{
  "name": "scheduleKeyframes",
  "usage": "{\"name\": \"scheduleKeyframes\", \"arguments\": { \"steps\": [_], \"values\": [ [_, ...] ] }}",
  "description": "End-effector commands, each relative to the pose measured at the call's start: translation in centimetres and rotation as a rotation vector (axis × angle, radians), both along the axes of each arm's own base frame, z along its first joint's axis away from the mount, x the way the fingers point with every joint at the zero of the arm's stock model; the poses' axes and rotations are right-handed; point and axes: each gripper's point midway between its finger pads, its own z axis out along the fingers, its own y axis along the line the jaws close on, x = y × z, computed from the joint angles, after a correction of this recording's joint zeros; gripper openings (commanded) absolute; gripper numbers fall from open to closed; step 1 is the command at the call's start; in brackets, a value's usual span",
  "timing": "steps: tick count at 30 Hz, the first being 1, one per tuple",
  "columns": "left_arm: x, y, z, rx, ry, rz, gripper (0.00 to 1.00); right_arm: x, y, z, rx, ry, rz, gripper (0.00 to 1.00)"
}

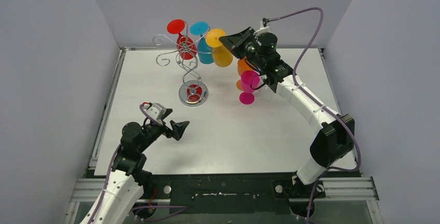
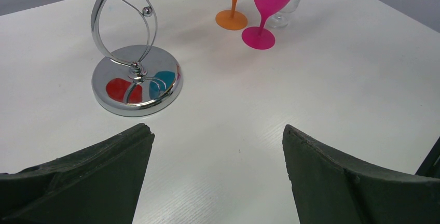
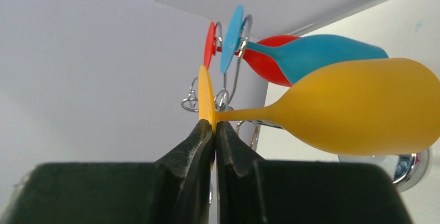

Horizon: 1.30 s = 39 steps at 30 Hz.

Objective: Take the wine glass off the wine glass rack
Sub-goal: Pick up the wine glass from the wine rack, then place the wine glass at the center of the board.

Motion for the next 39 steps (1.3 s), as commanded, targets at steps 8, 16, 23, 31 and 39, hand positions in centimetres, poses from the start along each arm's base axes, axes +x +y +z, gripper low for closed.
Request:
{"name": "scheduleKeyframes", "arguments": {
  "steps": [8, 16, 23, 31, 39],
  "values": [
    [0.1, -0.1, 2.9, -0.023, -0.062, -0.006, 0.94, -4.4, -5.0, 5.8, -0.075, -0.316, -0.099, 0.00],
    [0.5, 0.0, 3.4, -0.075, -0.016, 0.027, 0.97, -9.8, -5.6, 3.8, -0.171, -0.531, 0.028, 0.00],
    [0.9, 0.2, 5.0, -0.097, 0.042, 0.059, 0.97, -15.2, -3.7, 1.8, -0.194, -0.687, 0.270, 0.00],
    [0.3, -1.6, 5.6, -0.147, 0.155, -0.041, 0.97, -20.0, -0.6, -0.3, -0.264, -0.819, 0.442, 0.00],
    [-2.0, -4.7, 7.9, -0.348, 0.232, -0.252, 0.93, -21.2, 0.1, -4.3, -0.303, -0.761, 0.548, 0.00]
  ]
}}
